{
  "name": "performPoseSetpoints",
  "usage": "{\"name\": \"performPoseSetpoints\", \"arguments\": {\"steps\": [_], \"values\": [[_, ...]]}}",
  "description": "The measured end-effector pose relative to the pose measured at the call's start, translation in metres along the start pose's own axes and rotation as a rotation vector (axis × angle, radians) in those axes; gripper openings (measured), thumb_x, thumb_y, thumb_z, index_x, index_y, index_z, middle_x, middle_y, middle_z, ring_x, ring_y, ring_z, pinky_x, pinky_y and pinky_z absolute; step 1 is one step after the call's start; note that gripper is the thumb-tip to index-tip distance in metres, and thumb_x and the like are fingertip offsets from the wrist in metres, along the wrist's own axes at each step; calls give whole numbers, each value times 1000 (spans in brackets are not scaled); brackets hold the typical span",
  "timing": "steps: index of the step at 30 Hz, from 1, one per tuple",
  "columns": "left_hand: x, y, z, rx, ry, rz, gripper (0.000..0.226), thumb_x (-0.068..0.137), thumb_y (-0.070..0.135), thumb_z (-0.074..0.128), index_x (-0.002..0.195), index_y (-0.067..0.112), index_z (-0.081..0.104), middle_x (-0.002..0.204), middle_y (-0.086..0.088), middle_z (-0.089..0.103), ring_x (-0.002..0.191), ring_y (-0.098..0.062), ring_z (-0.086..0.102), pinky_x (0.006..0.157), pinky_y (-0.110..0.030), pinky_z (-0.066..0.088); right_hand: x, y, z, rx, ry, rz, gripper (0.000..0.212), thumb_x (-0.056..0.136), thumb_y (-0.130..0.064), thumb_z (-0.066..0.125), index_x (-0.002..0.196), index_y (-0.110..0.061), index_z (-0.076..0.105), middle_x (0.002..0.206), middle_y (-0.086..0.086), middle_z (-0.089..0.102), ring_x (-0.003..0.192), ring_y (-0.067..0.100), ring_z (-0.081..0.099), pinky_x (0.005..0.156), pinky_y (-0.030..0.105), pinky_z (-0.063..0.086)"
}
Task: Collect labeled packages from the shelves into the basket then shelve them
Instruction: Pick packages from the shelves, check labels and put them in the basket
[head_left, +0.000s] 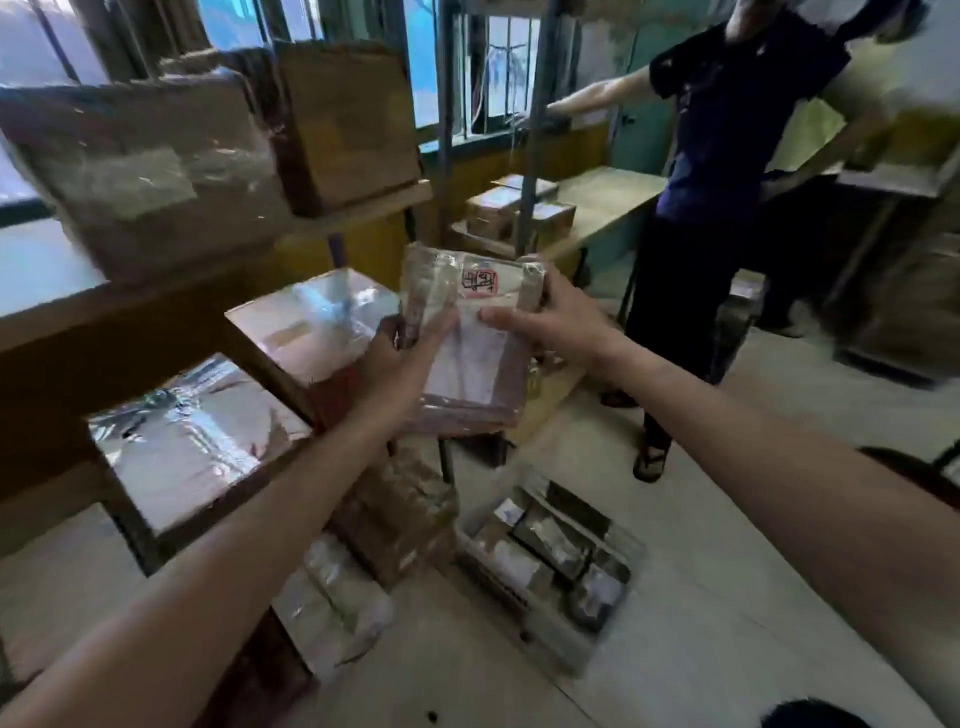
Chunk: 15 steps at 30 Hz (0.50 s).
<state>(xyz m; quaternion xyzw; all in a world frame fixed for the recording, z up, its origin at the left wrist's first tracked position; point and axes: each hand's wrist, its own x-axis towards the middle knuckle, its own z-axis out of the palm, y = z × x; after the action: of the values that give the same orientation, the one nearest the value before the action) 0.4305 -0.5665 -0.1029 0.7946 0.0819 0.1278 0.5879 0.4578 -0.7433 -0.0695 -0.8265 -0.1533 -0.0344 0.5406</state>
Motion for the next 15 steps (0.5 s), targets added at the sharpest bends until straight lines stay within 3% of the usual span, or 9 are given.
{"name": "performPoseSetpoints", "arguments": {"steps": [3,6,9,11,13,15], "values": [[-10,-28,62,17,-87,-22,52,76,61,57,110,22,59,96,6,61,87,-15,55,72,-24,38,-22,54,-30,-75,80,84,51,68,-43,79,105,-28,47,94,-20,58,86,-3,57,65,9,47],[-19,-59,113,45,-180,-75,60,75,64,56,118,23,57,104,3,61,92,-15,54,75,-27,36,-38,106,-50,-94,93,200,55,67,-46,78,108,-28,47,99,-12,60,93,9,59,62,19,49],[-19,-91,151,-21,-292,-209,62,72,63,61,118,21,55,111,-2,63,99,-20,59,88,-37,48,-44,158,-57,-85,94,309,58,66,-47,78,109,-28,45,98,-10,61,89,8,59,58,22,50],[-12,-114,168,10,-377,-296,68,70,62,64,123,22,48,115,-4,61,103,-24,59,94,-46,47,-44,191,-53,-63,90,365,58,67,-45,78,110,-29,43,93,-16,59,83,0,58,55,17,49],[0,-140,179,103,-502,-316,74,72,53,69,133,24,37,121,0,55,108,-22,55,96,-44,45,-41,228,-47,6,133,437,59,67,-42,79,112,-31,41,93,-19,59,83,-2,58,60,16,51],[13,-169,190,136,-630,-306,76,74,38,72,137,24,31,120,5,50,106,-16,53,91,-36,47,-34,268,-40,93,212,527,61,68,-40,80,114,-27,43,102,-11,63,93,10,63,71,27,54]]}}
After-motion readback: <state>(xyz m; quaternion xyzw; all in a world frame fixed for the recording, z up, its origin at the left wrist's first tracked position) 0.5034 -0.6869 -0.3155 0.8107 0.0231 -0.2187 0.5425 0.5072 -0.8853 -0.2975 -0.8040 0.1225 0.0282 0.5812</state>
